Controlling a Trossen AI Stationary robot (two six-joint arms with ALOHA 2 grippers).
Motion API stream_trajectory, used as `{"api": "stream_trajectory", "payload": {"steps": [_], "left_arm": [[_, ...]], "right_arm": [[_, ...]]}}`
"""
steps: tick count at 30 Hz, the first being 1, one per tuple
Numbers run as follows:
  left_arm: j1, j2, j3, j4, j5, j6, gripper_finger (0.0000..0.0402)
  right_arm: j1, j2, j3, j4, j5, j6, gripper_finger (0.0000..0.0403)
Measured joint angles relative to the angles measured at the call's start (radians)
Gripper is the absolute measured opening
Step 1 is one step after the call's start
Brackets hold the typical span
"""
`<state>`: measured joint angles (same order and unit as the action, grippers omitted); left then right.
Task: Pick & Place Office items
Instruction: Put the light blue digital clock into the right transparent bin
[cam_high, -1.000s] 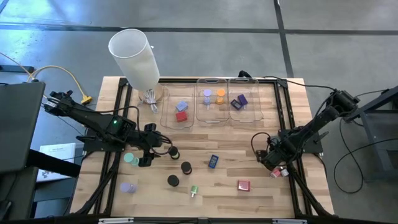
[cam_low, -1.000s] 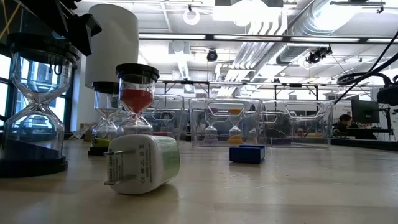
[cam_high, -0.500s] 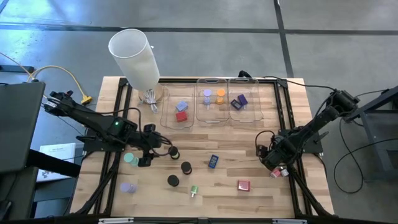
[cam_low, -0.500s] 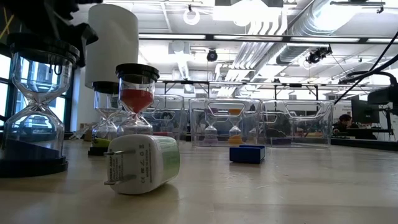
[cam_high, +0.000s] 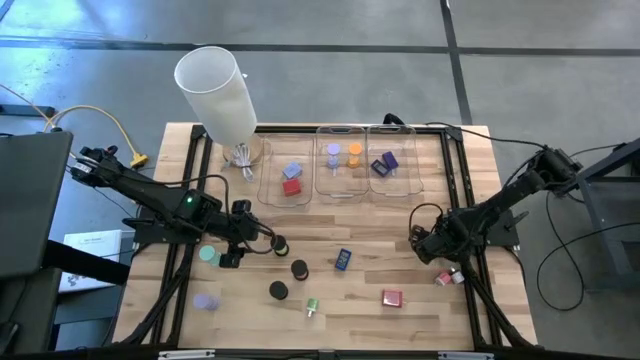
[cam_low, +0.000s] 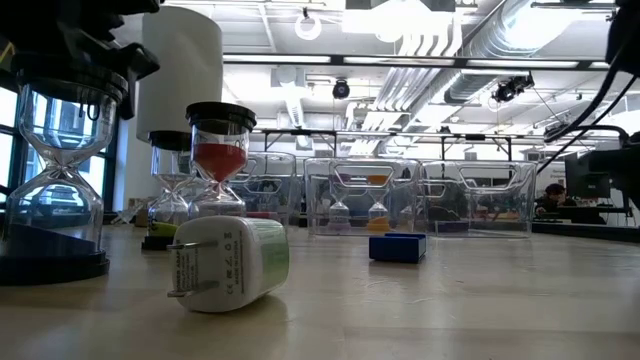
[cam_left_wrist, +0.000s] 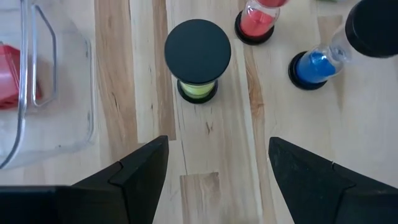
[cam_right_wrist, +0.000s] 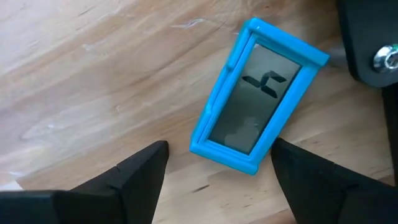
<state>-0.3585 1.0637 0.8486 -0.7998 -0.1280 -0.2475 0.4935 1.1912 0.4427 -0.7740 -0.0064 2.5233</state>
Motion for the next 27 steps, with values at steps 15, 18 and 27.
{"api": "stream_trajectory", "payload": {"steps": [15, 18, 27], "left_arm": [[0.000, 0.000, -0.002, -0.001, 0.065, 0.095, 0.0271], [0.000, 0.000, -0.003, 0.000, 0.065, 0.095, 0.0271], [0.000, 0.000, -0.051, 0.000, 0.065, 0.094, 0.0271]], "right_arm": [[-0.079, -0.017, 0.002, -0.078, -0.042, 0.014, 0.0276], [-0.098, -0.033, 0.001, -0.116, -0.039, 0.013, 0.0275], [-0.097, -0.071, -0.006, -0.171, -0.014, 0.011, 0.0274]]}}
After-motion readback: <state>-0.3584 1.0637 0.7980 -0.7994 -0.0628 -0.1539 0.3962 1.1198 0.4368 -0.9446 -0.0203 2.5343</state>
